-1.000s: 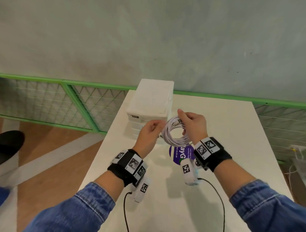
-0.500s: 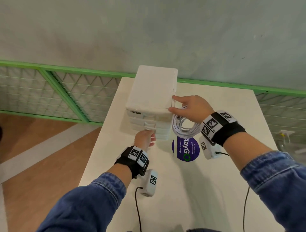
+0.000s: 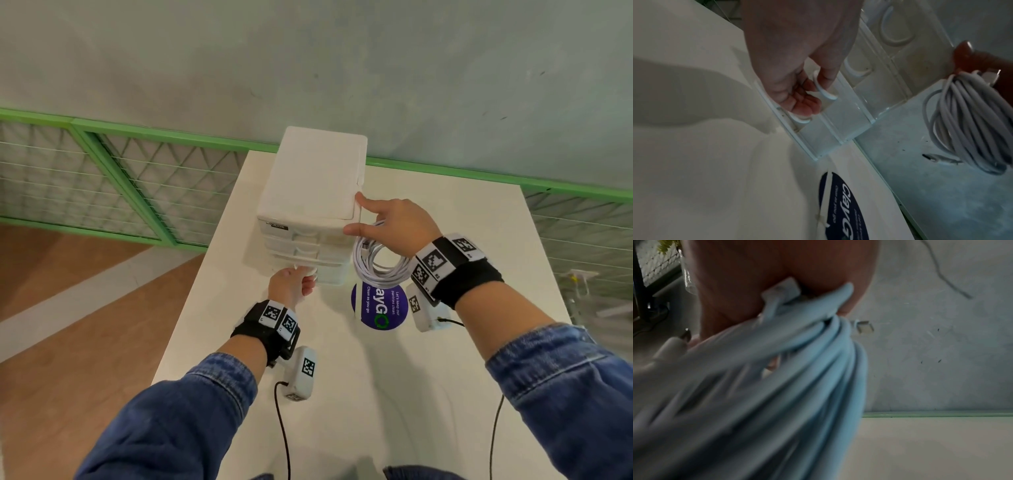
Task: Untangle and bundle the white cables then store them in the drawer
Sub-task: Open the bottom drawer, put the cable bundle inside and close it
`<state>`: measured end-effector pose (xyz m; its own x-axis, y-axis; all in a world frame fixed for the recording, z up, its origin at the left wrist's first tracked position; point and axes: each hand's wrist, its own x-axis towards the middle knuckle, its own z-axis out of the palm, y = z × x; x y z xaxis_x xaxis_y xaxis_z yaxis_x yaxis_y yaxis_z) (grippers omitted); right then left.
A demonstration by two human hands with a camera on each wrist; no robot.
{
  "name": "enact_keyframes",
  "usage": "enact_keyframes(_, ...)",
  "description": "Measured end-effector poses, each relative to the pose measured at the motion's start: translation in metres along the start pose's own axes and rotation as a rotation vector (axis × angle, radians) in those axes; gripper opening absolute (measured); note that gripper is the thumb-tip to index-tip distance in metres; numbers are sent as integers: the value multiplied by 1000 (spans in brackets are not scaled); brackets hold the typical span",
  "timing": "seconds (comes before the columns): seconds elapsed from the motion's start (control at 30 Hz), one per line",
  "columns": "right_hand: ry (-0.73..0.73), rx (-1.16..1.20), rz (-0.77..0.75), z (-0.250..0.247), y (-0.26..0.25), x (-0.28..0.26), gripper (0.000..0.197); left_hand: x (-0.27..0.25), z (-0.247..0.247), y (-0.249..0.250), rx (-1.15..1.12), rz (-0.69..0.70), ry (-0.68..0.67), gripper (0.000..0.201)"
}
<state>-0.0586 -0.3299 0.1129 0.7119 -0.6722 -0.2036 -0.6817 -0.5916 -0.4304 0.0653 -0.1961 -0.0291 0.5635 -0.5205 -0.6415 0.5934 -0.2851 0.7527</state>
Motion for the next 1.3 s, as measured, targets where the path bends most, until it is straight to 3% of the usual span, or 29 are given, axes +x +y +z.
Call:
enact_keyframes(0.17,38,28,18,7,0,-1,75,-14,-14,-10,41,-36,2,17)
enact_keyframes(0.47,112,135,21,18,7,-1,74,-63,-47,-35,206,-42,-124,19)
enact_keyframes(0.8,213,17,26,23,-2,-12,65,-78,-64,-47,301,-42,-187,17)
enact_keyframes(0.93,253,-99,-72,32,-6,-15,54,-79,-66,-46,335,-44,-199,19)
enact_keyframes(1.3,242,-72,-69,35,-9,-15,46,-87,-77,-48,375,-46,-241,19)
